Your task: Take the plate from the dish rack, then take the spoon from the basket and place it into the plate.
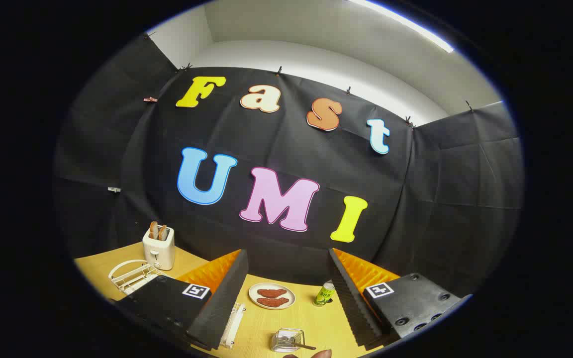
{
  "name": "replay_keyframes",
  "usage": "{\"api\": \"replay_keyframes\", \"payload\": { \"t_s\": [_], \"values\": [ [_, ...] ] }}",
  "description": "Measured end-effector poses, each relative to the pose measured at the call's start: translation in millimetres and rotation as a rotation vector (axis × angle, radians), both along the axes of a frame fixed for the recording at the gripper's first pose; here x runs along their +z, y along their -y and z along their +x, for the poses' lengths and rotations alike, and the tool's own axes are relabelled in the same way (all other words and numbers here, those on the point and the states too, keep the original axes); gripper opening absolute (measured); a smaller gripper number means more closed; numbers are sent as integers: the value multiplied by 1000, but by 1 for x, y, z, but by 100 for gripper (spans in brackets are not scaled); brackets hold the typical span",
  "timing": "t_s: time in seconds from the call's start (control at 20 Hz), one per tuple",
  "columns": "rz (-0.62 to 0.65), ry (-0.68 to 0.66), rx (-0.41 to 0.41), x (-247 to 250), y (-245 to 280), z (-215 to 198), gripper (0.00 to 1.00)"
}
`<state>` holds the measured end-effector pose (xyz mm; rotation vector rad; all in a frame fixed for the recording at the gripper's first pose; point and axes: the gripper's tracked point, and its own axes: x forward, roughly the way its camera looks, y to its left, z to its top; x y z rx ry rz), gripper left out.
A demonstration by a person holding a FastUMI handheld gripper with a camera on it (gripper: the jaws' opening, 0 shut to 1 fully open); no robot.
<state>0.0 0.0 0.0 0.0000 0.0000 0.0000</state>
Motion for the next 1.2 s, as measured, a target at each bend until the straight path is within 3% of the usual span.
{"api": "replay_keyframes", "payload": {
  "t_s": [0.9, 1.05, 1.2],
  "values": [
    [-2, -41, 13, -7, -14, 17, 97],
    [4, -94, 51, -19, -29, 26, 97],
    [14, -243, 115, -51, -58, 39, 94]
  ]
}}
